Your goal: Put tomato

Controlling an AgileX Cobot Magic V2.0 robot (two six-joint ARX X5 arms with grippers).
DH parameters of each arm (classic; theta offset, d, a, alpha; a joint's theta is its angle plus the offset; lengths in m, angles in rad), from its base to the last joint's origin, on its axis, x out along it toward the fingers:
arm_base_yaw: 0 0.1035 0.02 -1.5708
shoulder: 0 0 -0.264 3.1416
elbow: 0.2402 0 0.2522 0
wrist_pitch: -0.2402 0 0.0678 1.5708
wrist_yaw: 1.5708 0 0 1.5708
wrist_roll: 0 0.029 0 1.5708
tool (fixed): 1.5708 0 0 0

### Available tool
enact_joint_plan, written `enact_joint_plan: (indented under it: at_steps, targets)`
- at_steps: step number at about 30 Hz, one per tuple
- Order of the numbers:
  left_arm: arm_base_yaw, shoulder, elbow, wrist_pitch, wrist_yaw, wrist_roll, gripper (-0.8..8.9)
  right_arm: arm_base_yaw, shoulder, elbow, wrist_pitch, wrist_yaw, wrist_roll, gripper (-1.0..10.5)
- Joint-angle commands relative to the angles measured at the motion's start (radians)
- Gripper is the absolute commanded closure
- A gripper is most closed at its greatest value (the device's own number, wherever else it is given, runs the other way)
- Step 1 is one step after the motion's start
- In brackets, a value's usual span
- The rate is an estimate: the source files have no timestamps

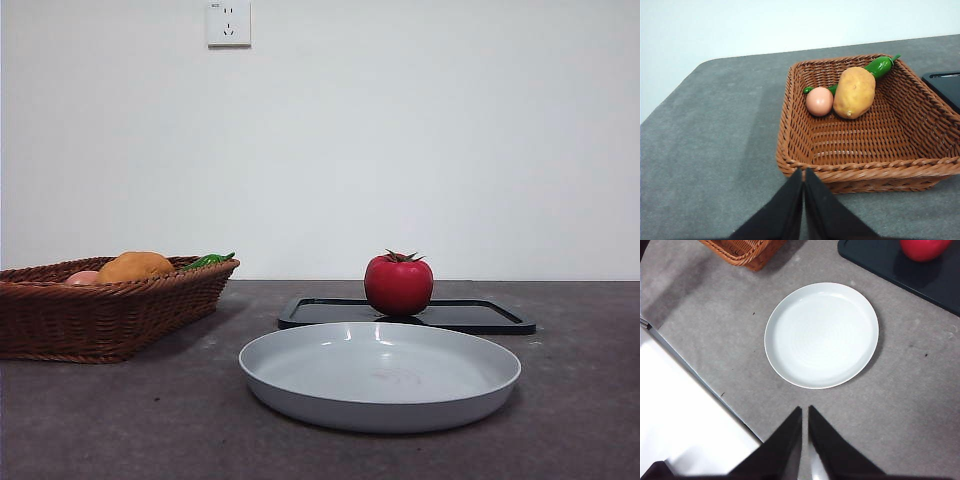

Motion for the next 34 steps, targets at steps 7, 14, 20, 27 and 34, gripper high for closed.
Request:
enact_joint_plan:
  at_steps: [7,14,20,27,34]
  targets:
    - [0.0,-0.002,-0.019,-0.013,0.0,-0.003,8.06,-0.055,-0.079,-0.016,0.116,0.064,-0.03,9.4]
    - [0.0,-0.002,-0.019,-0.013,0.0,-0.003,8.06,-0.24,-0.297,-0.253,0.483,0.057,-0.009,9.4]
    - [0.0,-0.002,-0.019,-0.013,0.0,-0.003,8.06,-0.386,-0.485,-0.554,0.775,0.061,-0.008,9.4]
    - [0.0,-0.002,-0.019,-0.013,0.0,-0.003,8.06,-0.435,-0.665,-0.811,0.977,0.158,0.019,9.4]
    - [0.0,-0.002,-0.019,-0.013,0.0,-0.003,8.06,-0.435,-0.766,-0.961,1.056,0.253,0.044,9.4]
